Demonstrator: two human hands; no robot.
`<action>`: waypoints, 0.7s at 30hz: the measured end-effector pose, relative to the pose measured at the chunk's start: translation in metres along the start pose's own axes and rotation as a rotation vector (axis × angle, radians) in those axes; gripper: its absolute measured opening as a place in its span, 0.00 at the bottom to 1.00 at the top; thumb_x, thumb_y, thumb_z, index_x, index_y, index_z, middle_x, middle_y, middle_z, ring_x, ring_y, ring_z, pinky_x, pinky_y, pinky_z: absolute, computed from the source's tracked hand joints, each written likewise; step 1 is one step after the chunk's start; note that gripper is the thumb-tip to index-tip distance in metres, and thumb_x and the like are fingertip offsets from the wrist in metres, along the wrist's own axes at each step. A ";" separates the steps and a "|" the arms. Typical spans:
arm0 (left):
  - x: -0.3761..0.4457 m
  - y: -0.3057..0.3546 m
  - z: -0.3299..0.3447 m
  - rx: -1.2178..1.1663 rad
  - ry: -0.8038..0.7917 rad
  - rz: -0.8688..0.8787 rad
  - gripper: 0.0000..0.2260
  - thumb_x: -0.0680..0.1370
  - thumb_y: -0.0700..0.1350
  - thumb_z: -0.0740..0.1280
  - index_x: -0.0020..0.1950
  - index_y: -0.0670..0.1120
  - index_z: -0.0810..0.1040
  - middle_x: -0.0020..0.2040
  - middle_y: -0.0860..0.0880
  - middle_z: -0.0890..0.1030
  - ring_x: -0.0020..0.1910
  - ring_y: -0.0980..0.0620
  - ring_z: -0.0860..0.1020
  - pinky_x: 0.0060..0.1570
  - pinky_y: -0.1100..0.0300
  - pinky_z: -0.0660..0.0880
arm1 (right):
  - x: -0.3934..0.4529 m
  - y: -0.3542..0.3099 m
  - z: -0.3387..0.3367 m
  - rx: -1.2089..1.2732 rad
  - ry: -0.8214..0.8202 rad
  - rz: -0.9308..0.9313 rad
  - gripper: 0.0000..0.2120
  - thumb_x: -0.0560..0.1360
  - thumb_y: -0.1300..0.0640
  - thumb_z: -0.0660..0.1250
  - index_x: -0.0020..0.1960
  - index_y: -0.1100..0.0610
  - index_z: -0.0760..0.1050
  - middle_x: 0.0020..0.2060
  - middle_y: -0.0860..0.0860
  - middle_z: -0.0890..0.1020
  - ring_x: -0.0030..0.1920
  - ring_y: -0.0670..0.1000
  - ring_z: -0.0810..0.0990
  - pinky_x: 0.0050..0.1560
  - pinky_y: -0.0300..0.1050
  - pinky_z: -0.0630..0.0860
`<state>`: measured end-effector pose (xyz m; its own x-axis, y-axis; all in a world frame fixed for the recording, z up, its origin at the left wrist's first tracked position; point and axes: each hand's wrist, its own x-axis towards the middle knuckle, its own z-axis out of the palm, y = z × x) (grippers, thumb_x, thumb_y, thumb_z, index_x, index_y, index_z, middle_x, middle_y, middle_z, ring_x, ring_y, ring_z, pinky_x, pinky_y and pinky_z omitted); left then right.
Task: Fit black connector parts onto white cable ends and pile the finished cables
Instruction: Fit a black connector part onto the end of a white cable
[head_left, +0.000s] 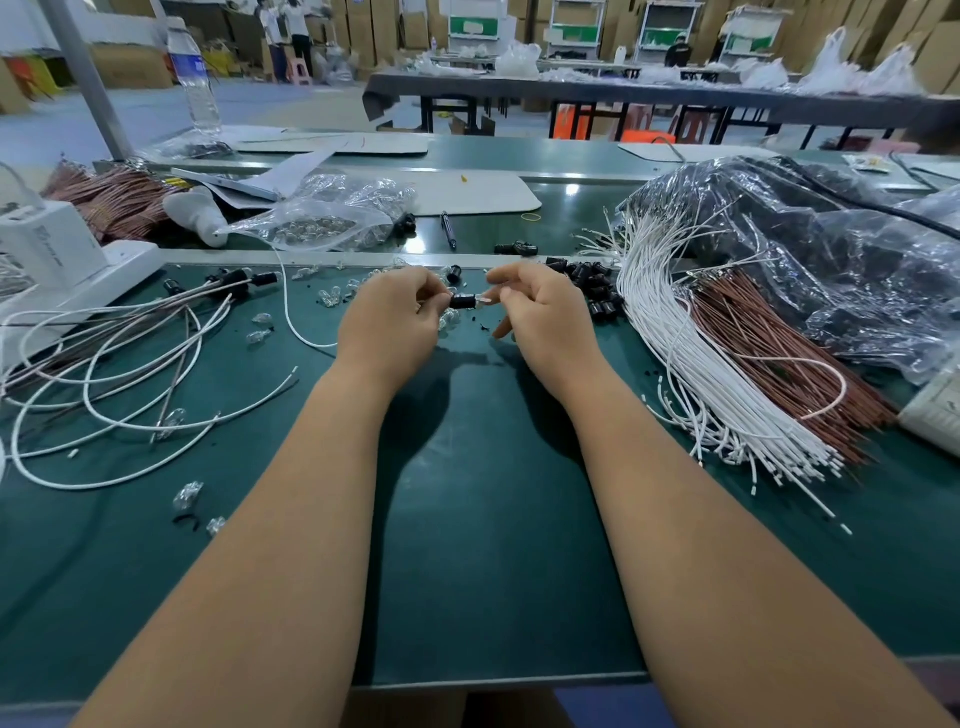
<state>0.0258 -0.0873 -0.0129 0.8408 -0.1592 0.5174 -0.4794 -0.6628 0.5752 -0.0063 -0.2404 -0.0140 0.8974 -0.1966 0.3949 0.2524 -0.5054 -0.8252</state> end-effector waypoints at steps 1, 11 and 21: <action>0.000 0.000 0.000 -0.007 -0.013 -0.008 0.03 0.78 0.42 0.67 0.47 0.46 0.80 0.39 0.51 0.79 0.40 0.49 0.74 0.41 0.57 0.70 | 0.000 0.000 0.000 -0.018 0.015 -0.017 0.12 0.75 0.64 0.59 0.48 0.50 0.76 0.41 0.45 0.83 0.33 0.48 0.80 0.38 0.45 0.78; 0.002 -0.003 0.001 -0.108 -0.075 -0.071 0.04 0.77 0.43 0.68 0.43 0.48 0.80 0.35 0.53 0.79 0.36 0.53 0.75 0.41 0.59 0.70 | 0.000 0.003 -0.002 -0.235 0.065 -0.143 0.09 0.70 0.59 0.69 0.40 0.44 0.76 0.36 0.37 0.79 0.33 0.42 0.76 0.40 0.44 0.78; 0.002 -0.004 0.002 -0.139 -0.076 -0.085 0.04 0.77 0.43 0.68 0.42 0.50 0.77 0.34 0.56 0.78 0.34 0.60 0.74 0.35 0.65 0.68 | 0.001 0.002 -0.002 -0.199 0.083 -0.147 0.03 0.73 0.56 0.70 0.41 0.50 0.80 0.33 0.38 0.78 0.33 0.41 0.75 0.39 0.42 0.75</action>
<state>0.0296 -0.0864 -0.0152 0.8937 -0.1653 0.4171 -0.4318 -0.5694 0.6995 -0.0059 -0.2434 -0.0145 0.8217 -0.1732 0.5430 0.2942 -0.6870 -0.6644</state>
